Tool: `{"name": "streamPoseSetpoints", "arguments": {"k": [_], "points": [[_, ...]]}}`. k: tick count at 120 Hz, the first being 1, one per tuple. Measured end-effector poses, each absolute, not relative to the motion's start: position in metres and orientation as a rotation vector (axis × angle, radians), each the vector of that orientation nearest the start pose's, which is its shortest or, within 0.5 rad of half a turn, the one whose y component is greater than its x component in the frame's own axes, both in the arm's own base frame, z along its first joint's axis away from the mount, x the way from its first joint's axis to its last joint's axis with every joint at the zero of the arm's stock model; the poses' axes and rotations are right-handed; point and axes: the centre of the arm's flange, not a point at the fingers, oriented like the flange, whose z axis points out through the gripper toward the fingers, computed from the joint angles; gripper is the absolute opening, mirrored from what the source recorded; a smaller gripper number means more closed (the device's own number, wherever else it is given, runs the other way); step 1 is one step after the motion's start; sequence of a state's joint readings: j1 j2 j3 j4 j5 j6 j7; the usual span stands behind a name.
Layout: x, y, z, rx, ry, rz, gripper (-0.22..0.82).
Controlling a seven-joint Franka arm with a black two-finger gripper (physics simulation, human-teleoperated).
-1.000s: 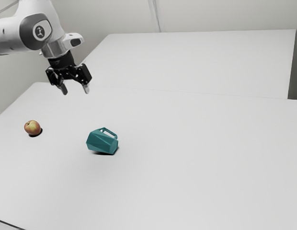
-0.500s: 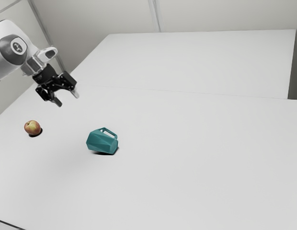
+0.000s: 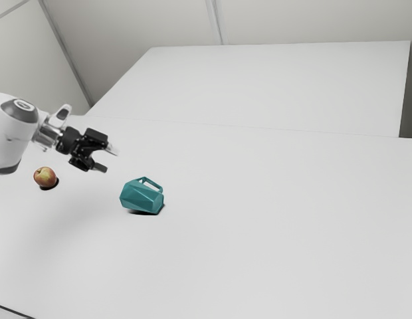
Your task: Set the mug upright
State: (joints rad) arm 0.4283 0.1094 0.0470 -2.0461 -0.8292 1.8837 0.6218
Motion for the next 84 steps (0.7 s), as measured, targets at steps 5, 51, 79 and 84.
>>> {"name": "streamPoseSetpoints", "arguments": {"k": [5, 51, 79, 84], "points": [[0.515, 0.203, 0.381, 2.33, 0.261, 0.233, 0.59], [0.504, 0.208, 0.328, 2.224, 0.139, 0.355, 0.59], [0.503, 0.208, 0.298, 2.205, 0.113, 0.33, 0.59], [0.503, 0.208, 0.295, 2.204, 0.108, 0.328, 0.59]]}}
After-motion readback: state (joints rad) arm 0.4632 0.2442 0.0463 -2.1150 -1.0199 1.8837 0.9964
